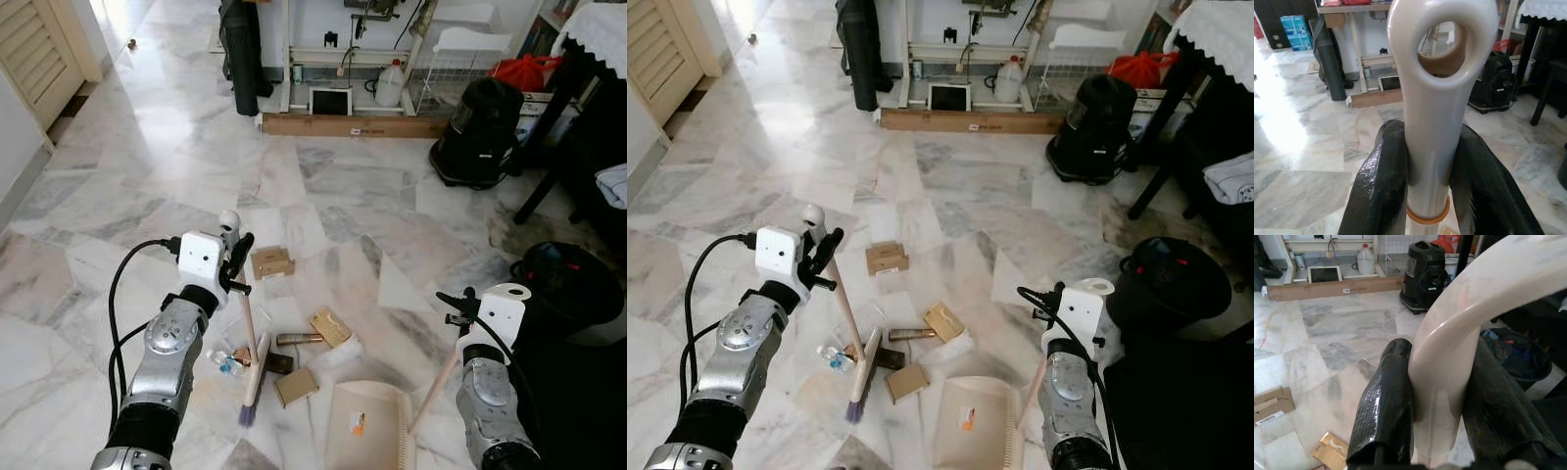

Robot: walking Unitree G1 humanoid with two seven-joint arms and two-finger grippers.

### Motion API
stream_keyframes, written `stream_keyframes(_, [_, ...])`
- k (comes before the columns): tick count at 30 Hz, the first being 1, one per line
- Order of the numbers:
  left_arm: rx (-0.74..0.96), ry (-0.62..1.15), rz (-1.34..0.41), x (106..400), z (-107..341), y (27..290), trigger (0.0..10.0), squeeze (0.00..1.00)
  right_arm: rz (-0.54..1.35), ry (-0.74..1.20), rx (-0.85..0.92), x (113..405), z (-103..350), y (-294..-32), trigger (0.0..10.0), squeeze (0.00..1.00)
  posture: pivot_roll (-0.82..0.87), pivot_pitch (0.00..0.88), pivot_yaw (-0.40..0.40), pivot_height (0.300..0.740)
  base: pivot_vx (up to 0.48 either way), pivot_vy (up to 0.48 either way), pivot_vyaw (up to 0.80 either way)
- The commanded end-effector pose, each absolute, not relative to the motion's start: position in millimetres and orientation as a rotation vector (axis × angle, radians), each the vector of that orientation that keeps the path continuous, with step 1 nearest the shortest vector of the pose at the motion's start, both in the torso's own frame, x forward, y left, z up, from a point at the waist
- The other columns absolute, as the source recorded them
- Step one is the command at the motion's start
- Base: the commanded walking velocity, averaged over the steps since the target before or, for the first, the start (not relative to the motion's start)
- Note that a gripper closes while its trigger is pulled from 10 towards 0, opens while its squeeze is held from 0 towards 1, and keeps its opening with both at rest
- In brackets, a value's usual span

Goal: Sweep floor

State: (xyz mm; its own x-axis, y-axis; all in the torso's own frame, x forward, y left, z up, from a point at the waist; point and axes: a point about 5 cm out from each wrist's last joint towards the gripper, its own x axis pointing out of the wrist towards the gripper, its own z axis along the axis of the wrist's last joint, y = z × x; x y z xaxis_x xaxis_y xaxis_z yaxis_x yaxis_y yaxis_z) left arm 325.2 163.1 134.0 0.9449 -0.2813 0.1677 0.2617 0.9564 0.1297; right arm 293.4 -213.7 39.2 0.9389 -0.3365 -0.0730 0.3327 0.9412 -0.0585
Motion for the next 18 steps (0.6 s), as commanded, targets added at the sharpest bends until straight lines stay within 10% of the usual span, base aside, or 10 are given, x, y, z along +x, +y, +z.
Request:
stream_keyframes(1, [0.113, -0.174, -0.27, 322.2, 134.2, 170.7, 10.0, 0.0, -0.34, 0.071, -0.049, 292.4, 38.9, -213.8, 10.0, 0.0, 0.2, 0.149, -0.043, 0.74, 0.0, 0.0, 0.0])
stream_keyframes(18, [0.172, -0.157, -0.347, 310.3, 140.0, 183.5, 10.0, 0.0, -0.327, 0.052, -0.036, 295.2, 39.6, -208.9, 10.0, 0.0, 0.21, 0.117, -0.026, 0.74, 0.0, 0.0, 0.0])
